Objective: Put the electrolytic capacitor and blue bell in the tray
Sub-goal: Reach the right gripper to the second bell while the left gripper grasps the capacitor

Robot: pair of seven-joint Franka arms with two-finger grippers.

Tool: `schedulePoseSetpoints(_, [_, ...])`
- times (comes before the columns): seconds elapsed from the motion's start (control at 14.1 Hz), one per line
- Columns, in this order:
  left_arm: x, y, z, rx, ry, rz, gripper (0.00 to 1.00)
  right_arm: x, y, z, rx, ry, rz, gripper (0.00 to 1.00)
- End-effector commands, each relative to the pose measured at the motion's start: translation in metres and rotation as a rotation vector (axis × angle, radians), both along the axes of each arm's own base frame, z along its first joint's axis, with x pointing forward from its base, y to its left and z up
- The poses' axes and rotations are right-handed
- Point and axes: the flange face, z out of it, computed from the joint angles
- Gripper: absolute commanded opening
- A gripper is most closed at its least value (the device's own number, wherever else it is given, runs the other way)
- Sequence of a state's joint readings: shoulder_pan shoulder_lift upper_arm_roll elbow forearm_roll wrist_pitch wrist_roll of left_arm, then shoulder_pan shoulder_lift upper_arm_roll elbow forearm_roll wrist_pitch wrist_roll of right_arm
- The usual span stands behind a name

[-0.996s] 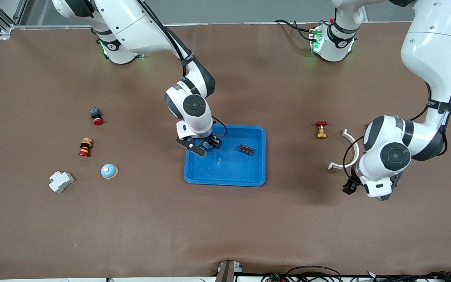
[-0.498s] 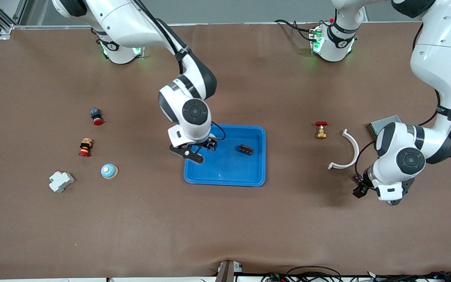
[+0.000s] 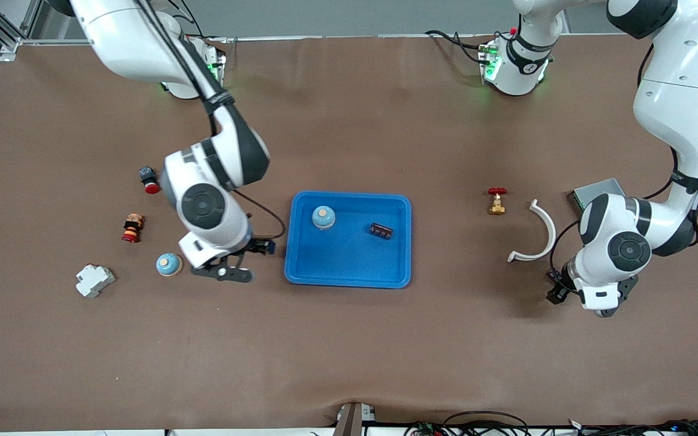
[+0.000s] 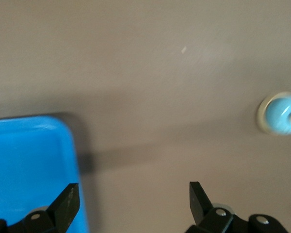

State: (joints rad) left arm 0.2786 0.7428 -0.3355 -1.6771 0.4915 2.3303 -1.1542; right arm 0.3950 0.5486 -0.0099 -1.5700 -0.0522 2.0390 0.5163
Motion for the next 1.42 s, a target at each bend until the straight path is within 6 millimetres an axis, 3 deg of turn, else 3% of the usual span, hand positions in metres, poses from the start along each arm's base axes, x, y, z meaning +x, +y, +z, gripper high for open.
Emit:
schedulePoseSetpoints(0.0, [-0.01, 0.005, -0.005, 0.005, -0.002, -0.026, 0.66, -0.017, -0.058, -0.013, 0.02, -0.015, 0.094, 1.0])
schedulePoseSetpoints(0.14, [-0.013, 0.003, -0.009, 0.005, 0.007, -0.03, 0.4, -0.02, -0.095, -0.029, 0.031, -0.031, 0.127, 1.0])
schedulePoseSetpoints(0.28, [-0.015, 0.0, -0.008, 0.005, 0.008, -0.025, 0.03, -0.021, -0.122, -0.043, 0.037, -0.039, 0.162, 1.0])
schedulePoseSetpoints(0.5, [-0.011, -0.011, 0.007, -0.005, -0.013, 0.019, 0.0, -0.016, -0.161, -0.051, 0.041, -0.048, 0.207, 1.0])
schedulePoseSetpoints(0.78, [-0.007, -0.043, 0.047, -0.01, -0.027, 0.036, 0.0, -0.009, -0.196, -0.053, 0.043, -0.074, 0.229, 1.0])
schedulePoseSetpoints(1.0, [-0.011, -0.087, 0.063, -0.053, -0.034, 0.096, 0.0, -0.009, -0.199, -0.059, 0.044, -0.101, 0.242, 1.0])
schedulePoseSetpoints(1.35, [-0.019, -0.168, 0.096, -0.126, -0.047, 0.226, 0.0, -0.018, -0.207, -0.09, 0.048, -0.123, 0.245, 1.0])
